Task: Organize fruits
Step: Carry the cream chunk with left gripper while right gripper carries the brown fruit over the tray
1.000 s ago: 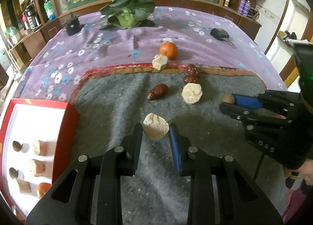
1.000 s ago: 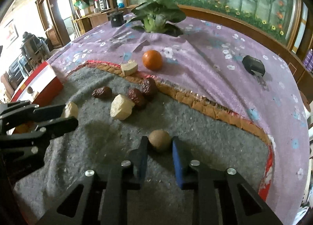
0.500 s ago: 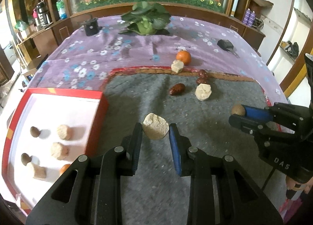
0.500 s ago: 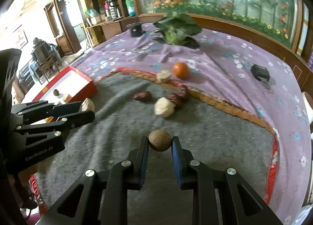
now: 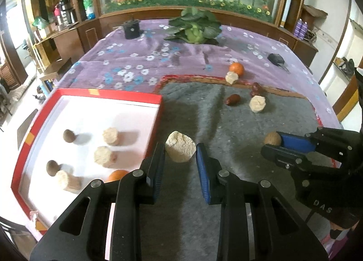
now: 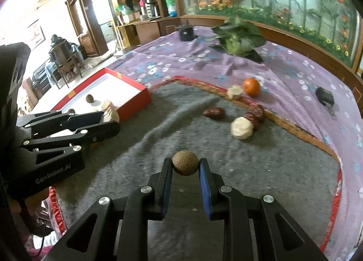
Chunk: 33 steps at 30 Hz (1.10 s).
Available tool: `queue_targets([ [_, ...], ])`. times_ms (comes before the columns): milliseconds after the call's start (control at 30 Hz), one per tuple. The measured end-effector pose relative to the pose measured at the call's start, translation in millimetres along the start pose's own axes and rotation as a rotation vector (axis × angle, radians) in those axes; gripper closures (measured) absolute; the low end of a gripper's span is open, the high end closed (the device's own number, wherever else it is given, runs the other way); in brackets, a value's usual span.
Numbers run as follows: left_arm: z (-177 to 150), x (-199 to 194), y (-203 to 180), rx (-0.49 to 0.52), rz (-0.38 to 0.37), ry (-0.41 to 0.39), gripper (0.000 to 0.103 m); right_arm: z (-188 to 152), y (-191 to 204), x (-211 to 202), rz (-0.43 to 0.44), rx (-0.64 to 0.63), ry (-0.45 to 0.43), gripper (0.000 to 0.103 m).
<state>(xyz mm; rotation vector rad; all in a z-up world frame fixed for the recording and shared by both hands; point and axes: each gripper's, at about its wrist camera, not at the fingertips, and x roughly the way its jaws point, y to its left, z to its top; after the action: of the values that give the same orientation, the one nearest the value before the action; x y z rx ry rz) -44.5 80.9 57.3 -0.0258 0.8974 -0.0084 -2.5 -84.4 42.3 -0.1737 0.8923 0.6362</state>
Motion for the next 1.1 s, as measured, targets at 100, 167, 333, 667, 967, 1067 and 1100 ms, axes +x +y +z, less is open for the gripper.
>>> queue_targets([
  [100,-2,-4,13,-0.019,0.017,-0.006,0.076,4,13,2,0.015,-0.024,0.002,0.080],
  [167,-3,-7,21,-0.032,0.028,-0.010,0.076,8,22,5,0.028,-0.042,0.003,0.080],
  [333,-7,-13,44,-0.066,0.064,-0.020,0.076,17,45,11,0.049,-0.083,0.007,0.080],
  [667,-16,-20,91,-0.140,0.138,-0.035,0.076,40,91,28,0.091,-0.179,0.024,0.080],
  [967,-27,-23,134,-0.221,0.185,-0.026,0.076,51,137,46,0.139,-0.265,0.054,0.080],
  [1067,-30,-22,147,-0.247,0.198,-0.023,0.076,53,150,52,0.154,-0.290,0.068,0.080],
  [1100,-31,-22,151,-0.255,0.201,-0.021,0.076,53,153,54,0.159,-0.298,0.073,0.080],
])
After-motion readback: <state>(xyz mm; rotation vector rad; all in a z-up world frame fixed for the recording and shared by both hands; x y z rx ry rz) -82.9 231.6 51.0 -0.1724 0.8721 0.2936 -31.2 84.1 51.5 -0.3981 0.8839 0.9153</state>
